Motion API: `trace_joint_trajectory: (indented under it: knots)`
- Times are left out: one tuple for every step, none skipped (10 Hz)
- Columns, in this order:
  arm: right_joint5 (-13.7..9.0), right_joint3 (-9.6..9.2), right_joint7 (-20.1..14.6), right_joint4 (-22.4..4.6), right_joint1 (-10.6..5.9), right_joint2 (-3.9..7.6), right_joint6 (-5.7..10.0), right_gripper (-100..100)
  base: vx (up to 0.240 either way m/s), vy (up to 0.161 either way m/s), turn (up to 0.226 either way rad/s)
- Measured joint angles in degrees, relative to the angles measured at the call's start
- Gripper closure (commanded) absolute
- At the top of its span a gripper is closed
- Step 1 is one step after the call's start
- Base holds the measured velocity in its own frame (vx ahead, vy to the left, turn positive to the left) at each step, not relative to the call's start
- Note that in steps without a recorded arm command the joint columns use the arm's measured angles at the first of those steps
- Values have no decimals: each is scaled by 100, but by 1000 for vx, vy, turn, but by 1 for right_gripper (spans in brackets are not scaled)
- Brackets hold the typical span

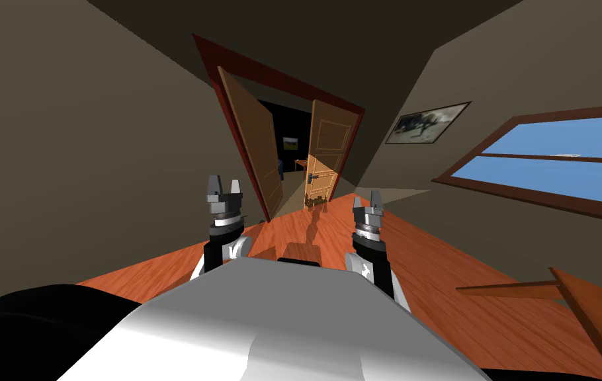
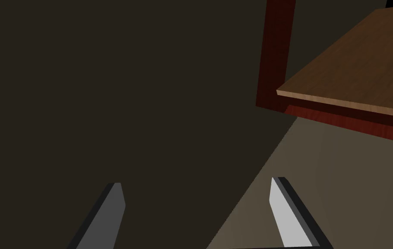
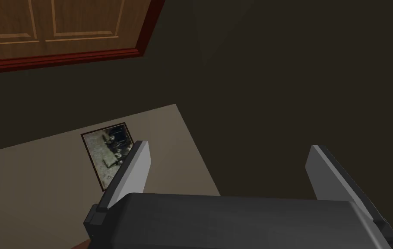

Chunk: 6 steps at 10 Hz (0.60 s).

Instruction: Push the door open

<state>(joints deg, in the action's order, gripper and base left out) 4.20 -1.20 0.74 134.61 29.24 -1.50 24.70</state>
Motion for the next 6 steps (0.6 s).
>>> trace_joint_trajectory:
  knots:
    - [40,-19,-48,-83,-31,41,24,-100,213,13,-10]
    - [82,-29,-119,-222,-77,89,86,-100,210,-10,-1]
    - [94,3,-214,-334,-102,167,150,-100,194,-18,0]
    - [124,20,-308,-434,-167,233,170,-100,162,-19,0]
    - [164,2,-369,-513,-204,267,184,-100,145,-3,-1]
    - [213,-15,-435,-627,-258,311,213,-100,124,20,-2]
